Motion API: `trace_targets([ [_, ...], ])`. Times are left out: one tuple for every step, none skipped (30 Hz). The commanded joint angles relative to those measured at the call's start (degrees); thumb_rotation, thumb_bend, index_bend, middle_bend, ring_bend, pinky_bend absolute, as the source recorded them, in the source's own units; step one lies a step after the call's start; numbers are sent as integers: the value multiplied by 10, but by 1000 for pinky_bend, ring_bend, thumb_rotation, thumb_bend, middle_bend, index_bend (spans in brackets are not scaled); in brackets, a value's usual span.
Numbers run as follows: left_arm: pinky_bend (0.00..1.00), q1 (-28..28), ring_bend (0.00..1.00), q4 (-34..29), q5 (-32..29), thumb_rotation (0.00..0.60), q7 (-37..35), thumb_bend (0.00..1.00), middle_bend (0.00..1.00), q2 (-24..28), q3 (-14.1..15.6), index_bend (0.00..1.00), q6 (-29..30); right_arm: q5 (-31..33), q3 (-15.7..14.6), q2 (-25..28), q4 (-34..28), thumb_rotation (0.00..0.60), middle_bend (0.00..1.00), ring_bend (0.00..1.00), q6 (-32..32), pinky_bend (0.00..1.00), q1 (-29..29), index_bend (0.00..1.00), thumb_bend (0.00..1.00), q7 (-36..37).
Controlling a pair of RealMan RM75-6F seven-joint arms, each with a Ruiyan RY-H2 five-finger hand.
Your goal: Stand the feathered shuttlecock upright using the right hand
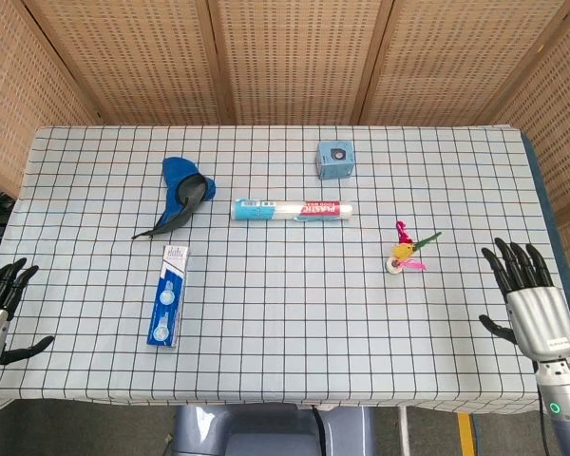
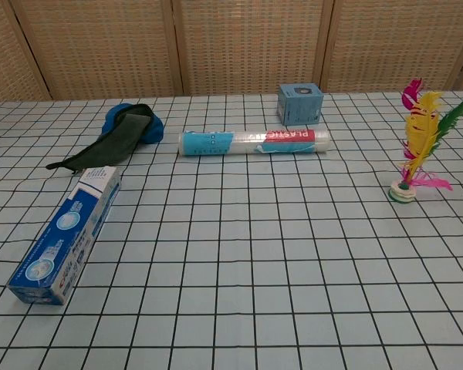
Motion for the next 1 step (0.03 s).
trace_targets([
  [0, 2, 0, 0, 5, 600, -1, 0, 0, 0, 3, 0, 3, -10, -6, -15, 22, 600, 0, 0, 13, 0, -18, 0, 0, 22],
])
